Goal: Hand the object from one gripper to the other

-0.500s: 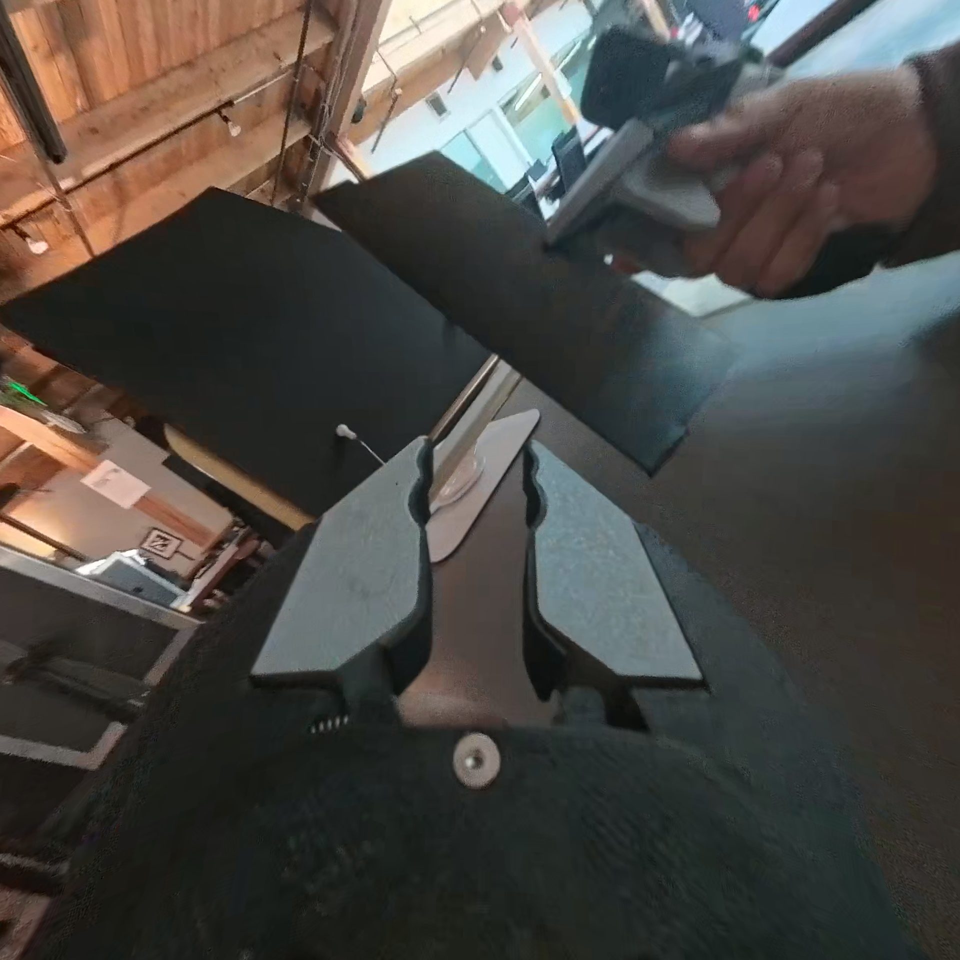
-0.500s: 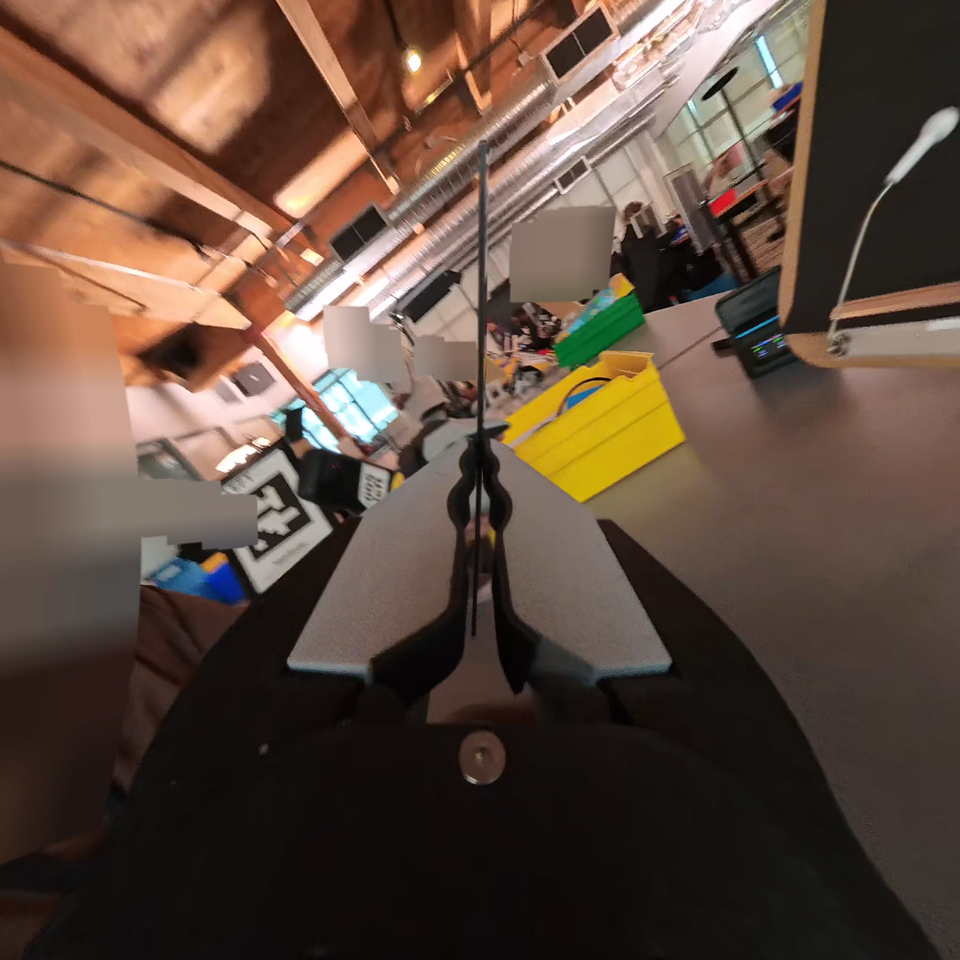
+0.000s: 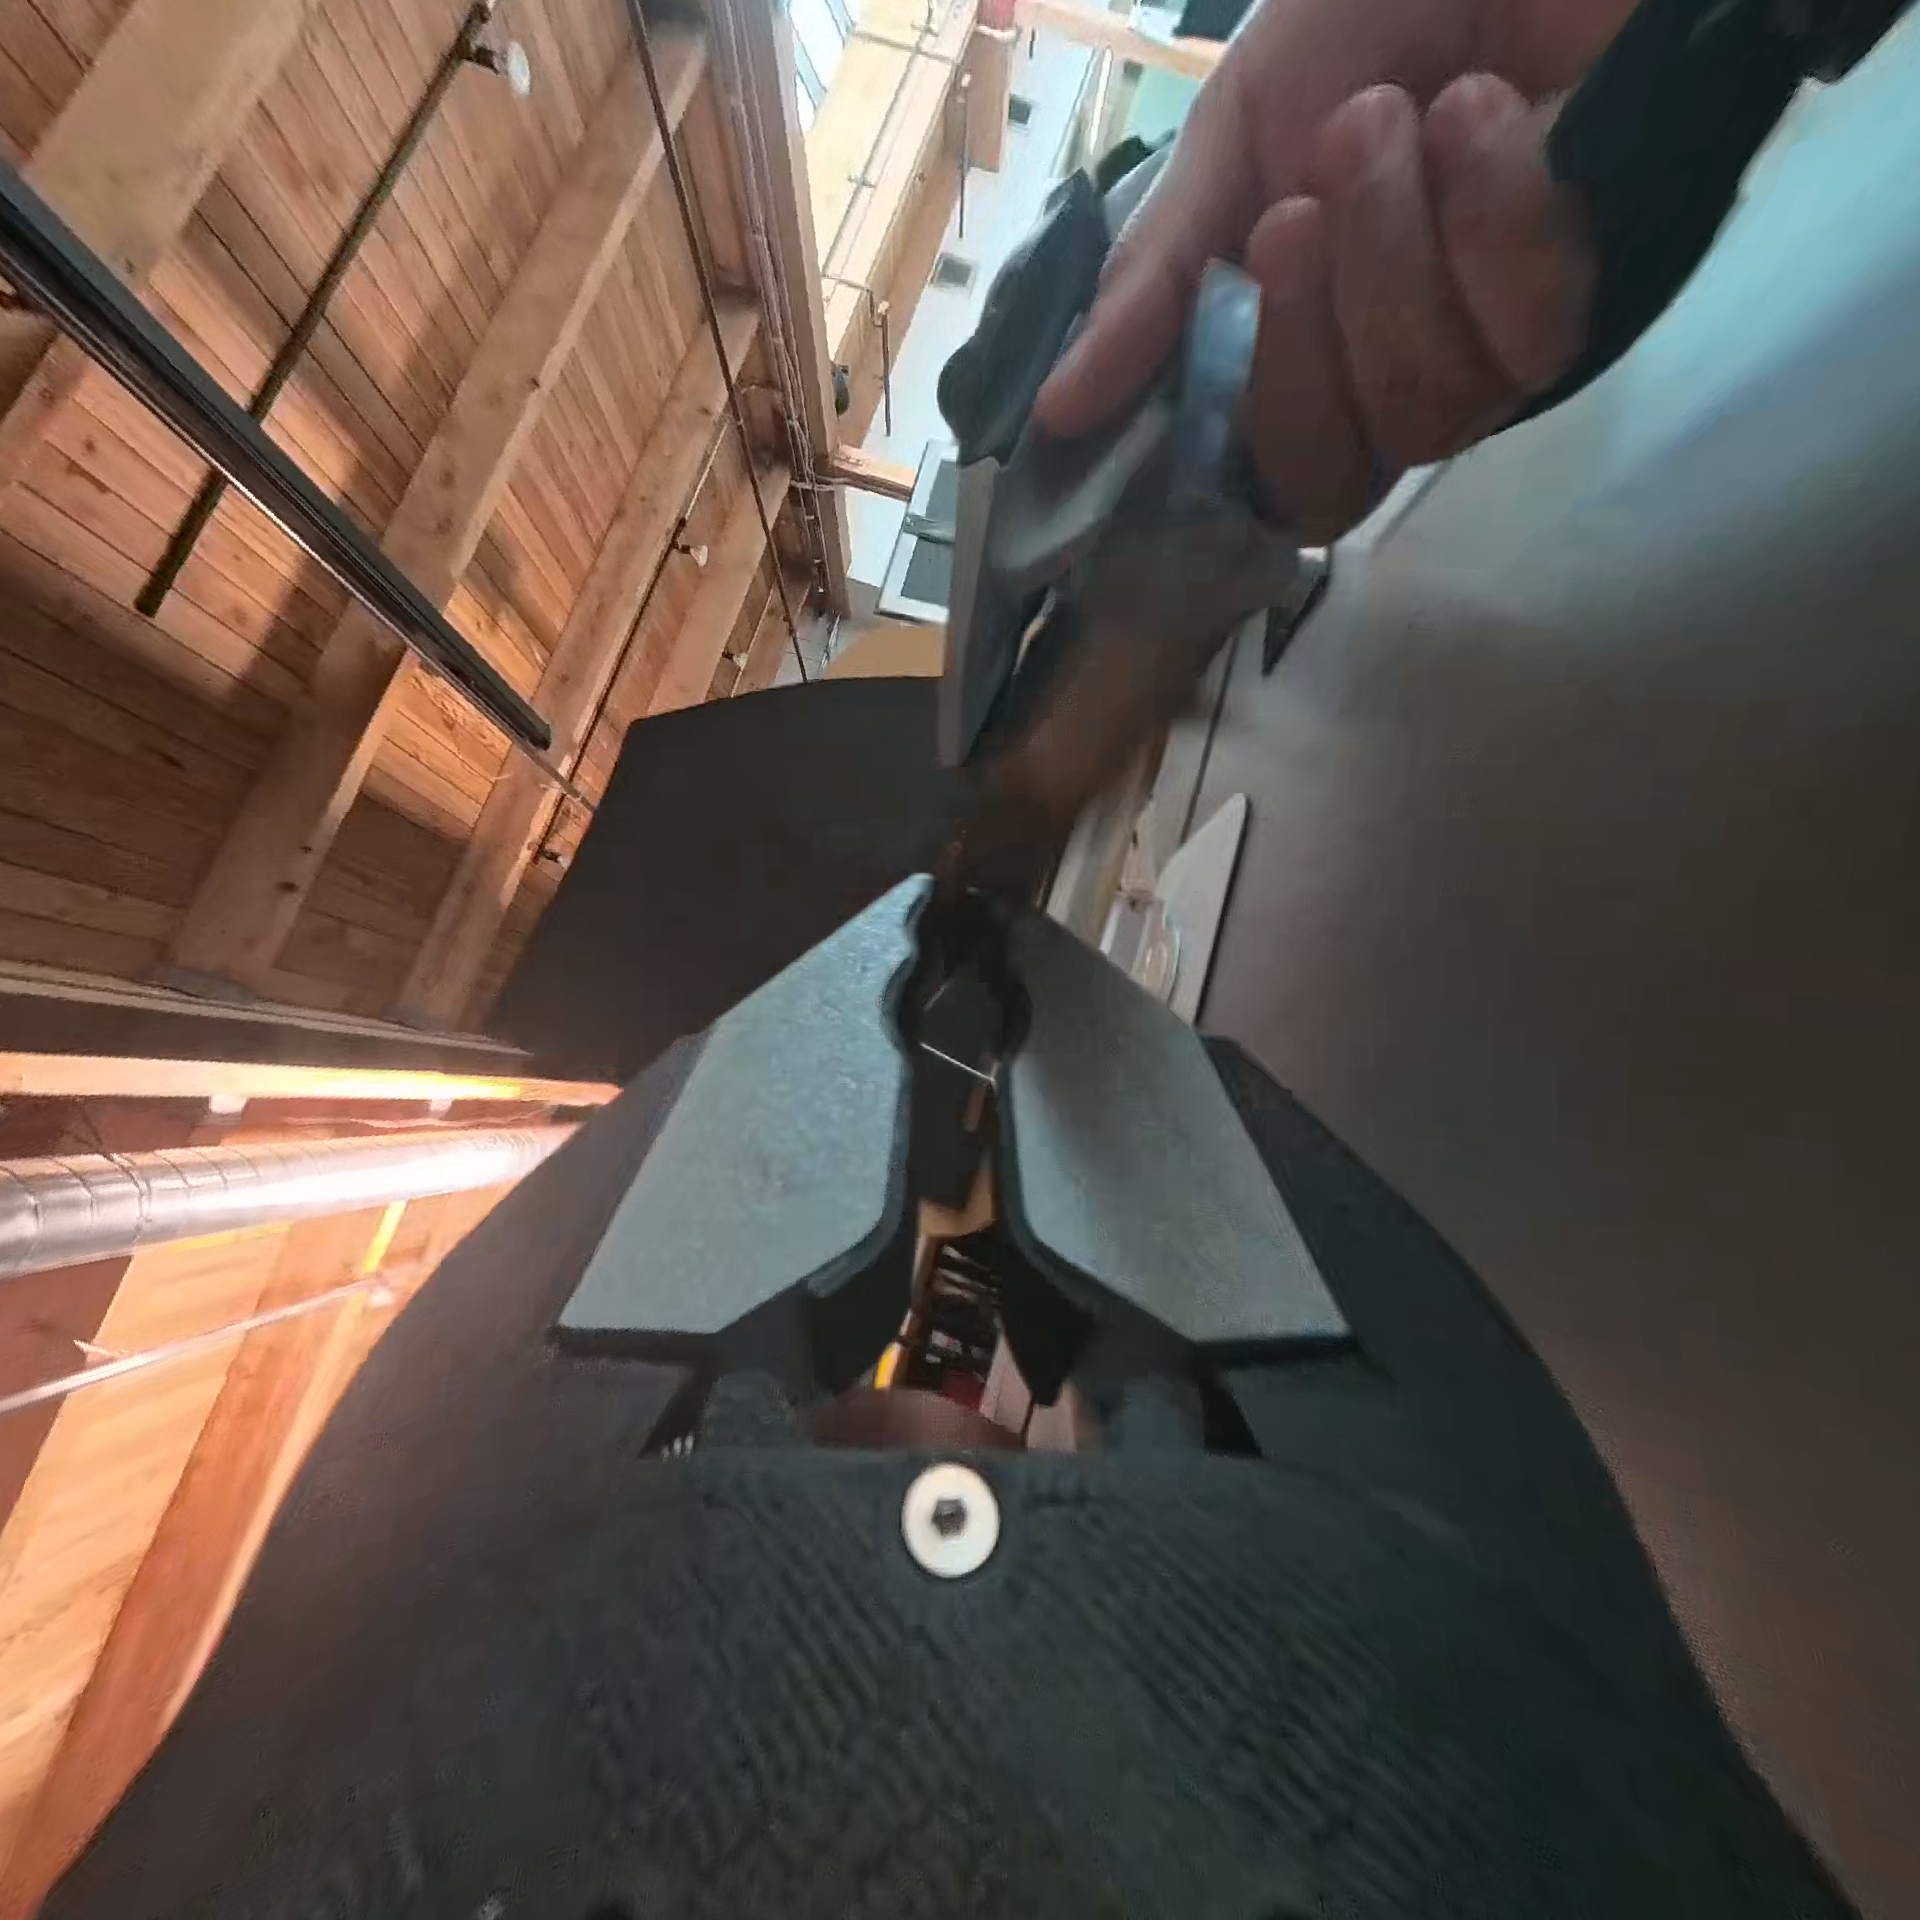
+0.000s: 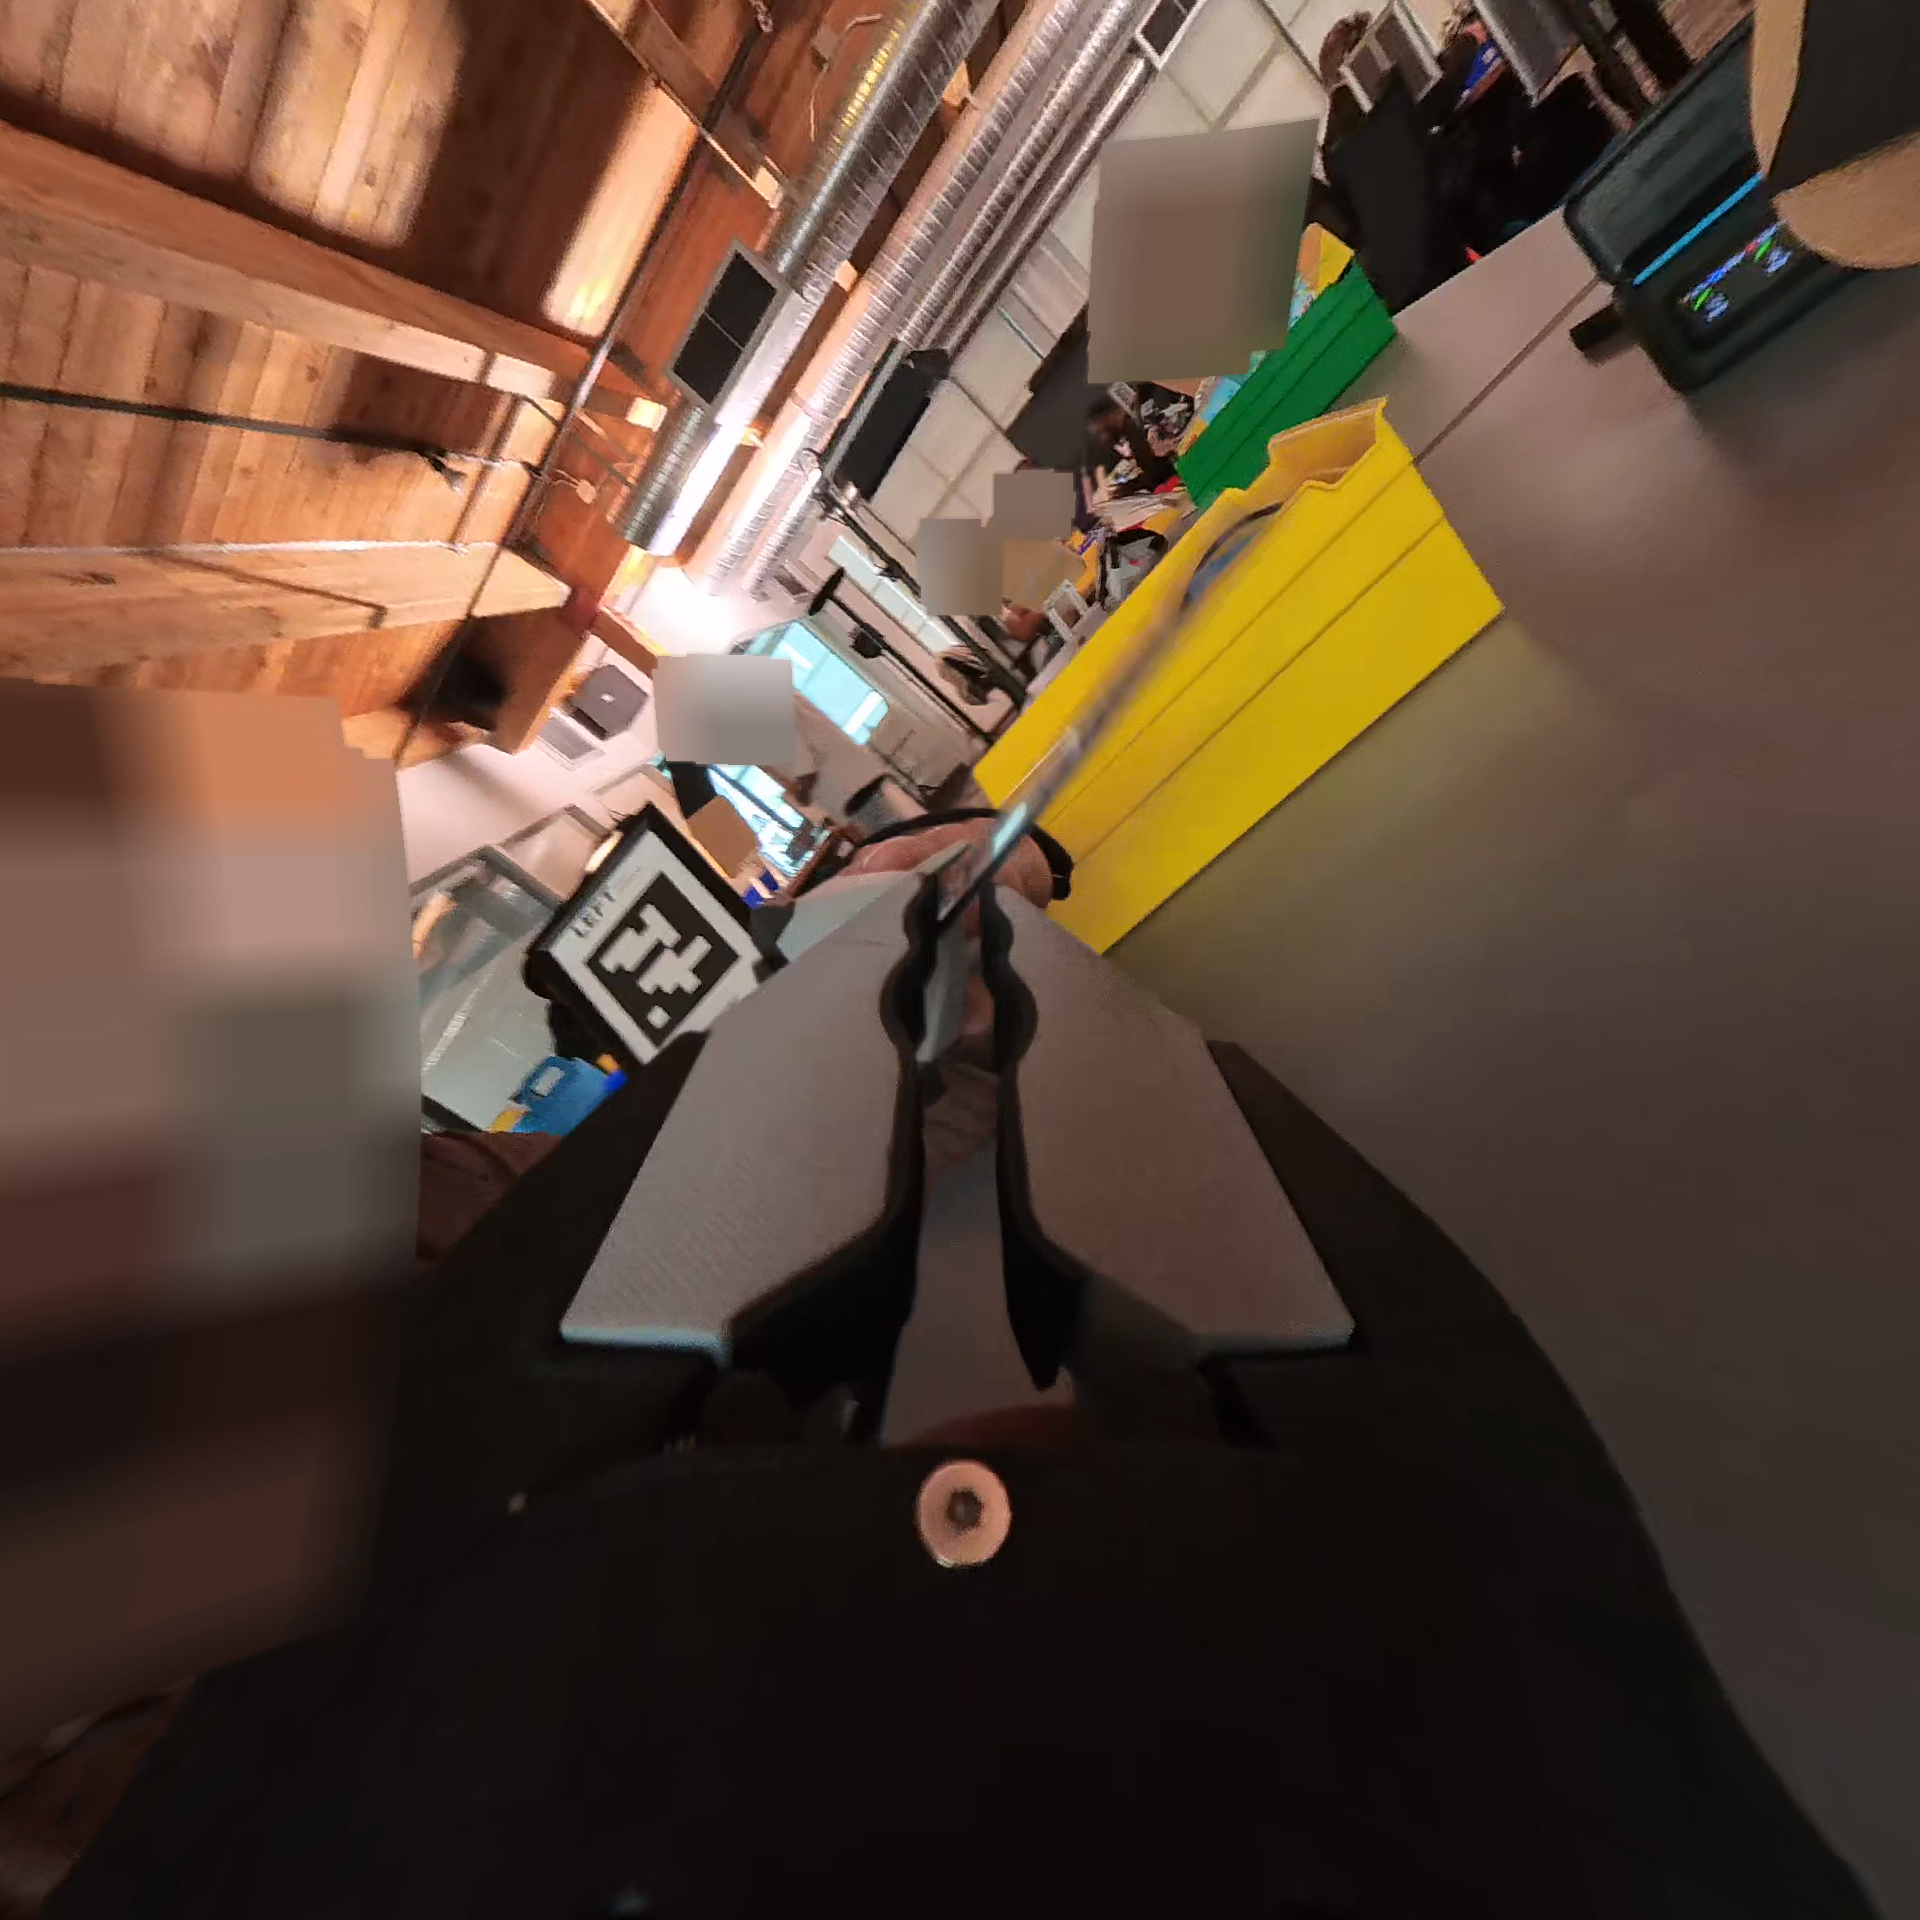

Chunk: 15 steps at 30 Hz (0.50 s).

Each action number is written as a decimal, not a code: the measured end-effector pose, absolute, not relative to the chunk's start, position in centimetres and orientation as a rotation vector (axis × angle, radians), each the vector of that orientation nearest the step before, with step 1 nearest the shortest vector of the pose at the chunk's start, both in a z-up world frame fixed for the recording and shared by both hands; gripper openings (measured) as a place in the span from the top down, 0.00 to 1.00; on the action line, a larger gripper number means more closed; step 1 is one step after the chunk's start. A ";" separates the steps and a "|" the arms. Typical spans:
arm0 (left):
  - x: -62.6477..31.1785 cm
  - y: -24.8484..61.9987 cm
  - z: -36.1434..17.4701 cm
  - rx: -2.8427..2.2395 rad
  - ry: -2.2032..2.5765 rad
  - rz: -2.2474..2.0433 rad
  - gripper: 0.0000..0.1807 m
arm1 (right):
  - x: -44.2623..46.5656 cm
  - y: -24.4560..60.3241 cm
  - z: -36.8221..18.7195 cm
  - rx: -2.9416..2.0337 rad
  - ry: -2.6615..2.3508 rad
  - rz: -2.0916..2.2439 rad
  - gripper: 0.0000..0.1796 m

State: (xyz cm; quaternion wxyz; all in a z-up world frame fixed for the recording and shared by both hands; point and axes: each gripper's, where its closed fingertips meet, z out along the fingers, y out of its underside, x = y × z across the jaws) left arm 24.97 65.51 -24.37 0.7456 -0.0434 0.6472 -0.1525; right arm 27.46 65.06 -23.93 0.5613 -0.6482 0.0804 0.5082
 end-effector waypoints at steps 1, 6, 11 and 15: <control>25.0 65.6 -24.4 -0.136 1.441 -0.390 1.00 | 27.5 65.0 -23.6 -1.514 0.165 1.172 0.96; 24.7 65.7 -22.7 -0.396 1.450 -0.891 1.00 | 26.8 64.3 -21.6 -1.467 0.019 1.056 0.89; 25.2 66.6 -22.6 -0.498 1.451 -1.011 0.98 | 27.5 64.7 -21.6 -1.504 0.019 0.913 0.81; 25.0 68.3 -21.4 -0.586 1.382 -1.100 1.00 | 29.8 64.4 -20.5 -1.429 0.089 0.822 0.67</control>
